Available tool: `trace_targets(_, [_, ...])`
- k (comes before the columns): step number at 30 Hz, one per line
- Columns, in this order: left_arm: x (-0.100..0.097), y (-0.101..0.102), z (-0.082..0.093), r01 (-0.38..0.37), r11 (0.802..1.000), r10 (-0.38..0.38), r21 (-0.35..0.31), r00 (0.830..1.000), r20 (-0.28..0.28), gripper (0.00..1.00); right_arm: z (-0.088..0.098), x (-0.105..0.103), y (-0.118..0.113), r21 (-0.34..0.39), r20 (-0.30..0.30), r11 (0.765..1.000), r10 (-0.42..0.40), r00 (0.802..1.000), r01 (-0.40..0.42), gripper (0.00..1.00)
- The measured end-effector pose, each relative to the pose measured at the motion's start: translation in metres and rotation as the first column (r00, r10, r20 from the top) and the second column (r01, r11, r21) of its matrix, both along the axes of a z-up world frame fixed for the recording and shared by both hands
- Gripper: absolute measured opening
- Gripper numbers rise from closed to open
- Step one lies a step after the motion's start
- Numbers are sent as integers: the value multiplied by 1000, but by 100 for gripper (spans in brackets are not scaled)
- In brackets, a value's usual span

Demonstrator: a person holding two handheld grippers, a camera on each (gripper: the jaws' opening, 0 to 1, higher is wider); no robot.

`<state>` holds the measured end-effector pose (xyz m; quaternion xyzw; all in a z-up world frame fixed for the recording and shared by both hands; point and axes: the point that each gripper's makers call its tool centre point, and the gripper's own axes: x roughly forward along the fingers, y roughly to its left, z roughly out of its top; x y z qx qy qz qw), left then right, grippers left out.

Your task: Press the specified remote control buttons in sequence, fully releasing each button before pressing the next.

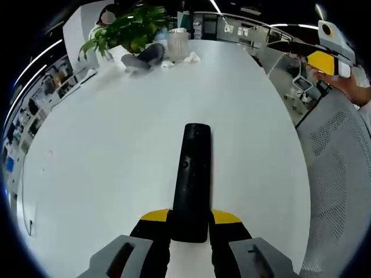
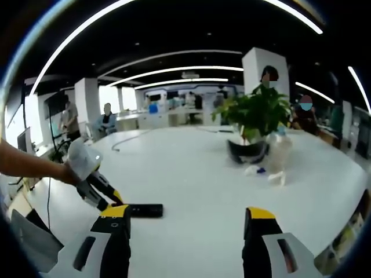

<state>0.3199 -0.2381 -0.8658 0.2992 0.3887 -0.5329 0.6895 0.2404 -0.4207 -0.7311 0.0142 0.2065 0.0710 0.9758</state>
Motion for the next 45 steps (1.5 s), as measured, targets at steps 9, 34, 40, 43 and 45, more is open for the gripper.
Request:
trace_targets(9, [11, 0, 0, 5, 1000, -5, 7, 1000, -2, 25, -1, 0, 0, -2, -7, 1000, 2, 1000, -2, 78])
trace_targets(34, [37, -1, 0, 28, 998, -27, 51, 1000, -13, 25, -4, 0, 0, -7, -20, 1000, 0, 1000, 0, 78])
trace_targets(40, [44, -1, 0, 34, 998, -33, 53, 999, -14, 25, -4, 0, -1, -5, -21, 1000, -1, 1000, 1, 78])
trace_targets(43, [47, -1, 0, 32, 998, -32, 56, 999, -16, 25, -4, 0, 0, -5, -21, 1000, 0, 1000, 0, 78])
trace_targets(45, [49, -1, 0, 33, 998, -32, 61, 999, -18, 25, -4, 0, -1, -4, -20, 1000, 0, 1000, 0, 78])
